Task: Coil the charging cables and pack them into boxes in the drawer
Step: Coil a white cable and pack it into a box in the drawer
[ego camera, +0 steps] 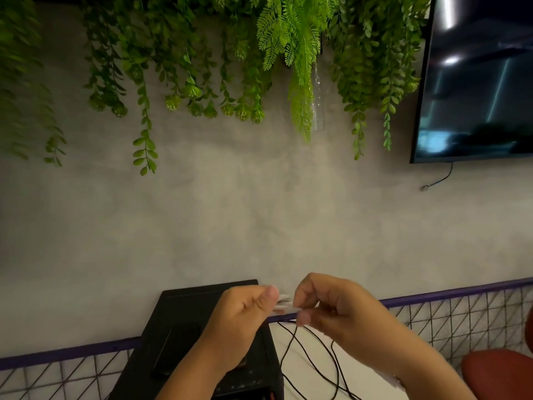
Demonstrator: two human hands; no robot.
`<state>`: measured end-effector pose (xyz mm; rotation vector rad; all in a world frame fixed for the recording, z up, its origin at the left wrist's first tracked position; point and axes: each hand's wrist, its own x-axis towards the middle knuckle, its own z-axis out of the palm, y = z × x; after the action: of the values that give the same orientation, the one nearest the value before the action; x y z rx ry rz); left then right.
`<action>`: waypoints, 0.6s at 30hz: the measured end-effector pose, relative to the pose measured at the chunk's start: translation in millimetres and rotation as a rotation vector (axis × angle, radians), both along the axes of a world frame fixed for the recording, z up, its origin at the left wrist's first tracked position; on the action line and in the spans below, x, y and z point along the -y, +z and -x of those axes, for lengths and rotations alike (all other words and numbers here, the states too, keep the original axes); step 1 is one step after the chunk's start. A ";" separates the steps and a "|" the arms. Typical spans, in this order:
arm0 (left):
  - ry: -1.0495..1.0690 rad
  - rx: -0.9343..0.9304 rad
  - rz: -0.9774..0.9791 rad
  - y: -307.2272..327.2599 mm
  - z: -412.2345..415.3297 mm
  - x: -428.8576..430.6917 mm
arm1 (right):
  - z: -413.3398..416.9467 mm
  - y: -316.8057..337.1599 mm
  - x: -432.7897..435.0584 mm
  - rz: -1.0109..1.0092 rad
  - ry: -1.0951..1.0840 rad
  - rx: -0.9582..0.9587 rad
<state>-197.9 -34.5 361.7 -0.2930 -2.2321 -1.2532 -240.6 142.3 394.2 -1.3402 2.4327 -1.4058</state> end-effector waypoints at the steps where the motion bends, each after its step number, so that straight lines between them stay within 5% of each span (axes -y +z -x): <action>1: -0.044 -0.006 -0.012 2.4 -0.9 0.0 | 0.6 1.4 -1.2 -0.047 -0.043 -0.096; 6: -0.118 0.022 -0.151 11.0 -6.0 0.1 | 11.4 9.9 -1.1 -0.243 -0.287 -0.711; 10: -0.143 0.101 -0.544 13.4 -6.7 -6.3 | 30.5 1.7 6.1 -0.021 -0.395 -0.906; 13: -0.261 0.166 -0.740 17.3 -8.0 -11.2 | 30.3 2.5 14.4 0.177 -0.474 -0.741; 18: -0.395 0.223 -0.701 19.1 -9.6 -14.3 | 23.0 13.2 26.2 0.578 -0.196 0.020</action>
<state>-188.3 -20.2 380.8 -0.3341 -1.7919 -2.2762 -263.6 116.2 407.4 -1.1612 2.2827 -2.2842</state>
